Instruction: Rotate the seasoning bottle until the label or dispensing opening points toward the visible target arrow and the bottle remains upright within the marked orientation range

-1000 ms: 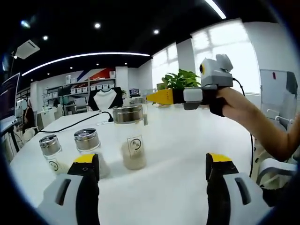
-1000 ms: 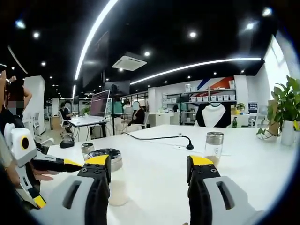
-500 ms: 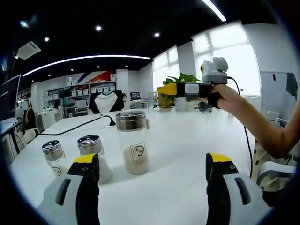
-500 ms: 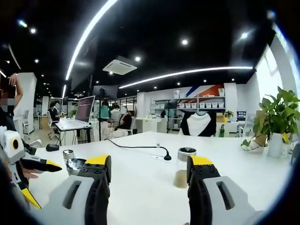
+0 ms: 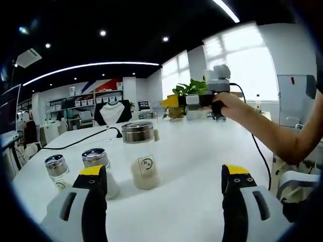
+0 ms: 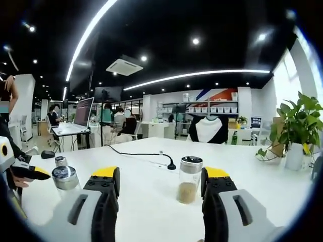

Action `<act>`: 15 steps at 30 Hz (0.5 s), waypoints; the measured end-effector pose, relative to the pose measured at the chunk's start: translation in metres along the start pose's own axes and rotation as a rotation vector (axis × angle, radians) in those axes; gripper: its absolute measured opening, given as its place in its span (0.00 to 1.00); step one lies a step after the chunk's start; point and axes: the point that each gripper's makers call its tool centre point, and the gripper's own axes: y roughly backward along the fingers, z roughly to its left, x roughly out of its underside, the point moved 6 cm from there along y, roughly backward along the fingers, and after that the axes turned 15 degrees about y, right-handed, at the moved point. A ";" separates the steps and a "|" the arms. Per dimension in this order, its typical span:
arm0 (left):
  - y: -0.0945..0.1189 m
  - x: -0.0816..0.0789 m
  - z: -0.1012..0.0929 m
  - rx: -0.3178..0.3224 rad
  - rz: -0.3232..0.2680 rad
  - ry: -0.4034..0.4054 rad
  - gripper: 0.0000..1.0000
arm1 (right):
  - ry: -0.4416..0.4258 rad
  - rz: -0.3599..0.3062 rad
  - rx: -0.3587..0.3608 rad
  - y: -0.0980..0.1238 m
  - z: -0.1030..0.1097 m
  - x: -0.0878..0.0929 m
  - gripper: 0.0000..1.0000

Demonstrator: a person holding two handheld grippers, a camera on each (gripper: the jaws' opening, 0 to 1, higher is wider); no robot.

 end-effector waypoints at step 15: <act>-0.011 0.002 0.006 0.020 0.023 -0.007 1.00 | -0.016 0.060 0.034 -0.037 -0.020 0.023 0.62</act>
